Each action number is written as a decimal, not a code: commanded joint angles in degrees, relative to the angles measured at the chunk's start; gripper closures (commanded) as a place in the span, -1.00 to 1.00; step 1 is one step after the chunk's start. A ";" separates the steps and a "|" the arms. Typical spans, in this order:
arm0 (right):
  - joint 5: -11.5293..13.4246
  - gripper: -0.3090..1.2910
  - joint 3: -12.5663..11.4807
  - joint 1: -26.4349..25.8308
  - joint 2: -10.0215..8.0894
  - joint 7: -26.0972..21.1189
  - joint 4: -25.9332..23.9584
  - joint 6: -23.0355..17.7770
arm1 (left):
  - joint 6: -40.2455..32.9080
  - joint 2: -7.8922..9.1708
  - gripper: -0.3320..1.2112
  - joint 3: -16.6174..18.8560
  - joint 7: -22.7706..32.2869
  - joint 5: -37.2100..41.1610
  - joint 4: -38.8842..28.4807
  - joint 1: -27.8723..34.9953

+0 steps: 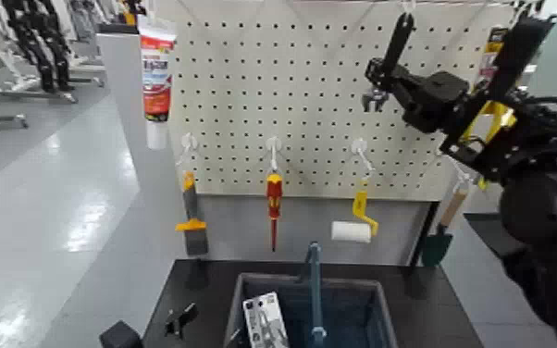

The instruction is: Put the black wrench into the crate.

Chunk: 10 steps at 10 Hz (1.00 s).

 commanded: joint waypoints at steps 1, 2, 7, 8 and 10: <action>0.21 0.88 -0.40 0.93 -0.19 -0.26 -7.55 0.78 | -0.01 0.00 -0.44 0.00 0.00 0.00 0.00 0.09; 0.21 0.88 -0.67 1.81 -0.19 -0.62 -10.98 1.13 | -0.01 0.00 -0.44 0.00 0.00 0.00 0.00 0.09; -3.39 0.88 -0.84 12.80 1.83 -7.82 -18.80 6.40 | -0.01 0.26 -0.44 -0.26 0.00 -0.09 -0.18 0.18; -3.48 0.88 -0.76 15.52 2.09 -8.35 -19.07 7.98 | -0.01 0.26 -0.44 -0.26 0.00 -0.17 -0.26 0.18; -4.88 0.88 -1.72 21.50 3.15 -10.37 -18.10 9.57 | -0.01 0.26 -0.44 -0.35 0.00 -0.26 -0.26 0.18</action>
